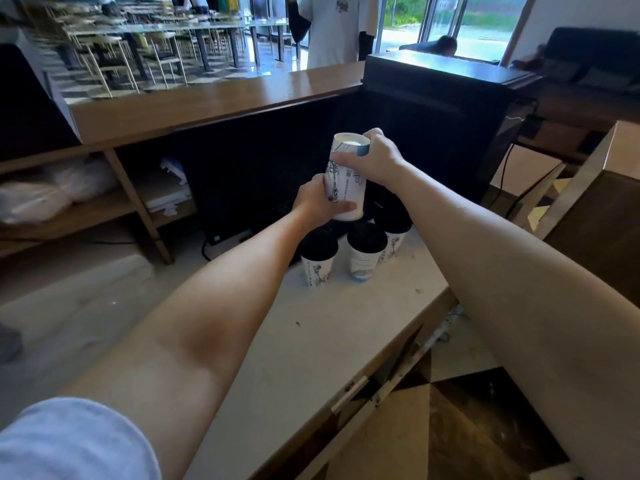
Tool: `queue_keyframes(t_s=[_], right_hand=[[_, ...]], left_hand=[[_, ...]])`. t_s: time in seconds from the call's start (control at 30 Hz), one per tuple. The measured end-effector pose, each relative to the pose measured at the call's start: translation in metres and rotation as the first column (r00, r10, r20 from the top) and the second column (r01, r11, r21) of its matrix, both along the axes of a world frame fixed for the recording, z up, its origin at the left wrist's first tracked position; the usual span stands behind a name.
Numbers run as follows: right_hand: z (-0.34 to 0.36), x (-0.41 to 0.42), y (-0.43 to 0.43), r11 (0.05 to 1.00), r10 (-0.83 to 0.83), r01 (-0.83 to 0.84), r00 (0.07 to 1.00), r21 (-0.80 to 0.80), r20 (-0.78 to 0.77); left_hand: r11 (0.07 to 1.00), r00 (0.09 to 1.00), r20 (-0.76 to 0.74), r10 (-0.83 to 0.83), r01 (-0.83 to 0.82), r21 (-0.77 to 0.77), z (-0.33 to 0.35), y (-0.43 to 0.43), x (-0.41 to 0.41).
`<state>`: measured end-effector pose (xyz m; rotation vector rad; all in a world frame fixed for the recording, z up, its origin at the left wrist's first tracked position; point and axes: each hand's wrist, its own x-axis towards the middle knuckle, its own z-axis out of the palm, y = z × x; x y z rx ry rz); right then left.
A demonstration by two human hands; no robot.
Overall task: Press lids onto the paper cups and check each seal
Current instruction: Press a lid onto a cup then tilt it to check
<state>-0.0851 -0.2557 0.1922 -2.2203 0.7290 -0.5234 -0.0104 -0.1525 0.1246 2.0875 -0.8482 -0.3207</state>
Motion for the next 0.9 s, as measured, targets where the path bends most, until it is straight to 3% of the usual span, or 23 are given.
queue_keyframes(t_s=[0.13, 0.2, 0.23, 0.27, 0.3, 0.37, 0.4, 0.43, 0.5, 0.57, 0.63, 0.73, 0.9], right_hand=[[0.016, -0.001, -0.001, 0.996, -0.051, 0.052, 0.999, -0.074, 0.011], [0.021, -0.003, -0.002, 0.997, -0.069, 0.071, 0.996, -0.043, 0.053], [0.022, -0.005, -0.002, 0.998, -0.065, 0.067, 0.996, -0.023, 0.064], [0.023, -0.008, -0.002, 0.999, -0.049, 0.050, 0.996, -0.011, 0.069], [0.024, -0.011, -0.001, 1.000, -0.021, 0.021, 0.997, -0.002, 0.072], [0.026, -0.019, 0.002, 0.998, 0.058, -0.061, 0.994, 0.030, 0.089], [0.026, -0.025, 0.003, 0.994, 0.095, -0.100, 0.990, 0.043, 0.108], [0.023, -0.030, 0.003, 0.989, 0.128, -0.137, 0.982, 0.055, 0.135], [0.014, -0.046, 0.005, 0.975, 0.203, -0.217, 0.957, 0.047, 0.208], [0.004, -0.064, 0.008, 0.953, 0.292, -0.304, 0.915, 0.001, 0.277], [-0.007, -0.080, 0.008, 0.917, 0.357, -0.395, 0.873, 0.052, 0.332], [-0.010, -0.092, 0.003, 0.894, 0.310, -0.390, 0.894, 0.219, 0.325], [-0.003, -0.089, -0.007, 0.850, 0.368, -0.384, 0.923, 0.361, 0.117]], left_hand=[[0.998, 0.996, -0.074, 0.046, -0.048, -0.034, 0.012, 0.009, -0.007], [0.980, 0.948, -0.269, 0.170, -0.192, -0.057, 0.010, 0.016, -0.019], [0.971, 0.860, -0.478, 0.179, -0.231, -0.053, 0.009, 0.019, -0.024], [0.970, 0.674, -0.732, 0.095, -0.228, -0.085, 0.011, 0.021, -0.029], [0.960, 0.442, -0.894, -0.070, -0.213, -0.181, 0.014, 0.024, -0.034], [0.878, 0.110, -0.947, -0.302, -0.355, -0.322, 0.023, 0.030, -0.038], [0.822, 0.045, -0.926, -0.374, -0.446, -0.354, 0.027, 0.028, -0.034], [0.751, -0.042, -0.924, -0.380, -0.597, -0.282, 0.033, 0.028, -0.029], [0.692, 0.179, -0.920, -0.348, -0.614, -0.381, 0.044, 0.027, -0.031], [0.755, 0.174, -0.895, -0.410, -0.486, -0.440, 0.057, 0.022, -0.036], [0.781, 0.140, -0.908, -0.394, -0.470, -0.411, 0.064, 0.022, -0.037], [0.793, 0.301, -0.886, -0.353, -0.406, -0.454, 0.067, 0.026, -0.045], [0.797, 0.543, -0.770, -0.335, -0.272, -0.539, 0.071, 0.029, -0.054]])
